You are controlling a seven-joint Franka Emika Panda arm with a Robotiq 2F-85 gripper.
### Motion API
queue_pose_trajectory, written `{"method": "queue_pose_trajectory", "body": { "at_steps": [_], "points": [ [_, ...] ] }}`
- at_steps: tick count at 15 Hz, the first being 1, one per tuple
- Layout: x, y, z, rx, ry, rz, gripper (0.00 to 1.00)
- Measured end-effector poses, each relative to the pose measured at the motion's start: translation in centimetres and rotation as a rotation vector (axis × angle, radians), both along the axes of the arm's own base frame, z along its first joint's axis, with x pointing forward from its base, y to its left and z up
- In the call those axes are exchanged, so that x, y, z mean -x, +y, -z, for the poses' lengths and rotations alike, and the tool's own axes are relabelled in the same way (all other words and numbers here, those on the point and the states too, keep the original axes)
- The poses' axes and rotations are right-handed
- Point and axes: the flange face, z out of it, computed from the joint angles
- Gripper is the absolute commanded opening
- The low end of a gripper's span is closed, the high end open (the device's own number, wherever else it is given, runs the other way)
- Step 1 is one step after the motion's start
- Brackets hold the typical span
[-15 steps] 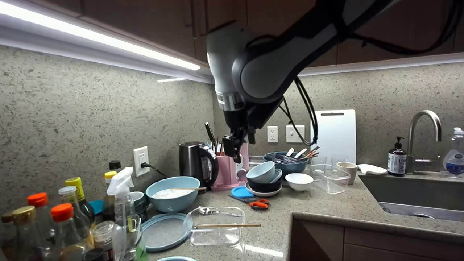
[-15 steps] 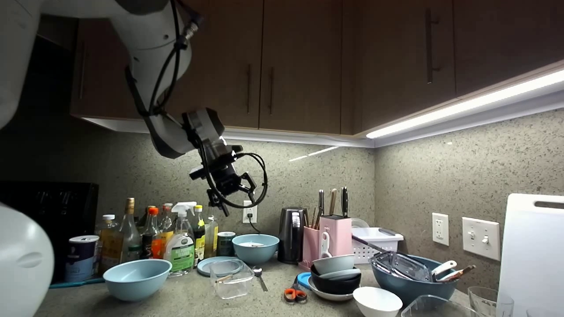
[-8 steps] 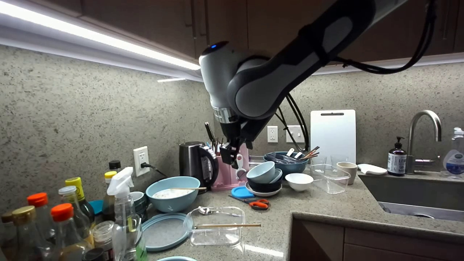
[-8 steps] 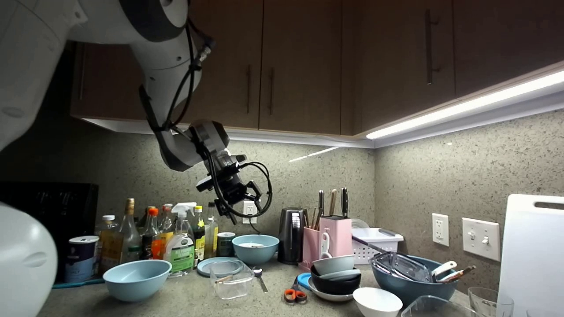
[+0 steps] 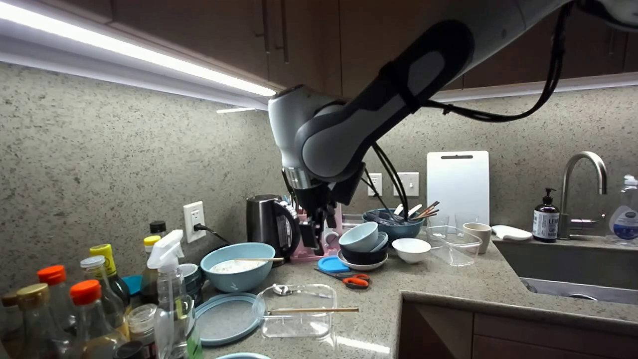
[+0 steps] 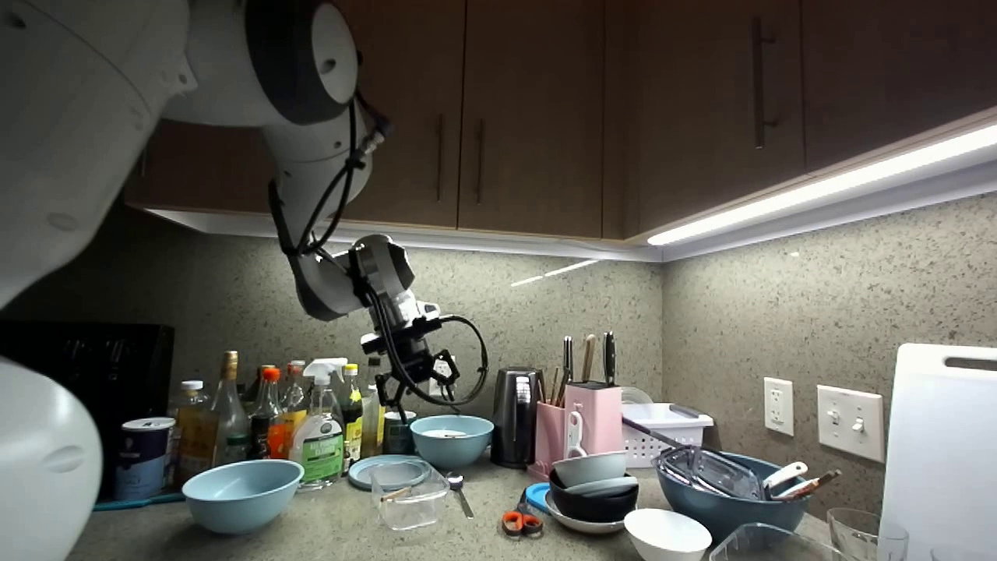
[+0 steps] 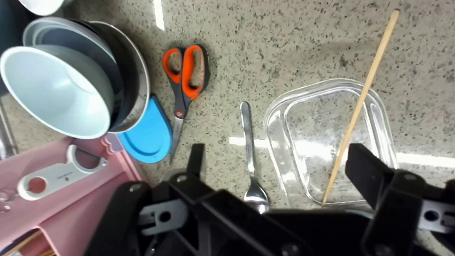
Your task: Pick the chopstick in the blue bowl and put in on the counter
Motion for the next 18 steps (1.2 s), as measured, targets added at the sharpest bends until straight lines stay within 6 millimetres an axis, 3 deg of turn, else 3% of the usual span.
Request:
{"method": "queue_pose_trajectory", "body": {
  "at_steps": [4, 12, 15, 18],
  "points": [
    [-2.5, -0.3, 2.7, 0.069, 0.135, -0.109, 1.0],
    [-3.6, 0.9, 3.7, 0.057, 0.16, -0.137, 1.0],
    [-5.8, 2.5, 5.0, 0.035, 0.117, -0.151, 1.0],
    [-9.3, 4.0, 6.3, 0.005, -0.013, -0.104, 1.0]
  ]
}}
